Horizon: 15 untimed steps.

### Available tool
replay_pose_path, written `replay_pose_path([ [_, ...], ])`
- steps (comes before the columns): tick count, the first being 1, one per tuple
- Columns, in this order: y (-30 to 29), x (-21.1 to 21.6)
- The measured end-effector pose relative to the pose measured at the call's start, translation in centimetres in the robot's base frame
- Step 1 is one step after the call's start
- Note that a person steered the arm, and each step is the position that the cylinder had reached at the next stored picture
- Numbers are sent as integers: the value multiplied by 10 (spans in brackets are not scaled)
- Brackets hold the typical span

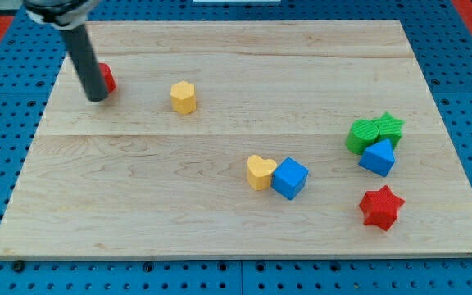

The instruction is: Move the red circle to the top left

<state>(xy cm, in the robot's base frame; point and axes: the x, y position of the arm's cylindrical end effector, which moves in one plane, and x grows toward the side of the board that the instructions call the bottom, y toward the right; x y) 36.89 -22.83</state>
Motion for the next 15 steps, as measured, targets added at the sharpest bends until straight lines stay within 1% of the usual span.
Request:
replay_pose_path([
  [1,-8,-21],
  [2,3,-44],
  [3,12,-43],
  [4,21,-12],
  [5,37,-12],
  [7,78,-56],
  [8,85,-59],
  [9,86,-39],
  [10,38,-53],
  [11,22,-79],
  [12,26,-90],
  [15,19,-90],
])
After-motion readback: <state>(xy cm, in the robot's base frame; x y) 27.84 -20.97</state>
